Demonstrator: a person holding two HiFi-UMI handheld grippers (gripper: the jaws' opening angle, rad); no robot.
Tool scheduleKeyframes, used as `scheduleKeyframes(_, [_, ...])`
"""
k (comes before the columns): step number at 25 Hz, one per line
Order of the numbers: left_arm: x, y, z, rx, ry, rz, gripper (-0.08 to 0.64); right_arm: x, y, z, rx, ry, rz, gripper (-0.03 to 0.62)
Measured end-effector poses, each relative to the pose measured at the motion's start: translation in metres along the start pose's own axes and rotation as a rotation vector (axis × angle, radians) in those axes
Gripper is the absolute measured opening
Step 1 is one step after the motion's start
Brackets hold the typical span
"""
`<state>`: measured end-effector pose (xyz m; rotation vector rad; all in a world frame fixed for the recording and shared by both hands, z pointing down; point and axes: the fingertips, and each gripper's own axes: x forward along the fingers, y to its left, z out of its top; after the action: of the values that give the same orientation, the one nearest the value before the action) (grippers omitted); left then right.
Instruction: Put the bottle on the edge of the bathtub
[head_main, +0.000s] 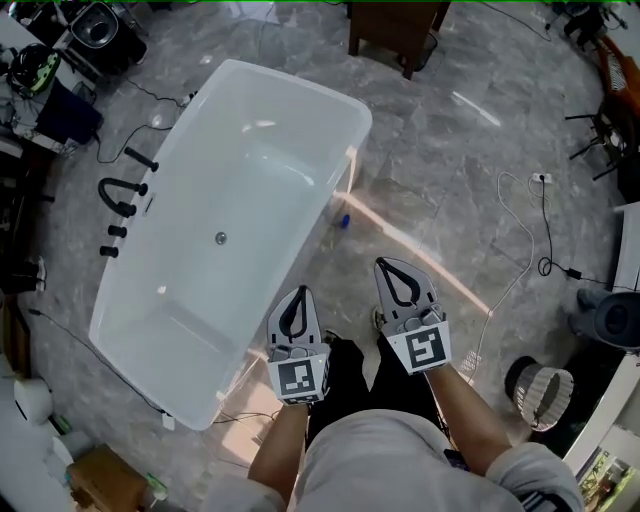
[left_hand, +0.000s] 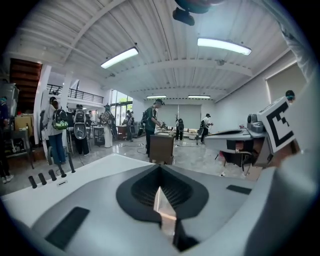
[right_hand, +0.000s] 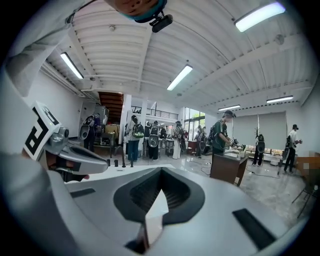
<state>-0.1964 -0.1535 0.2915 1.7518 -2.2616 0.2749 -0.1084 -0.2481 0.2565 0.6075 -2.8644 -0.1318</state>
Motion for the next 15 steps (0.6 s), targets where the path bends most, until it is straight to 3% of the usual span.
scheduleKeyframes(9, [-0.067, -0.043, 0.054, -0.052, -0.086, 0.107, 0.009, -0.066, 0.005, 0.063, -0.014, -0.100, 0.083, 0.005])
scheduleKeyframes(15, [-0.099, -0.088, 0.066, -0.062, -0.119, 0.150, 0.009, -0.113, -0.002, 0.083, -0.005, -0.181, 0.138, 0.005])
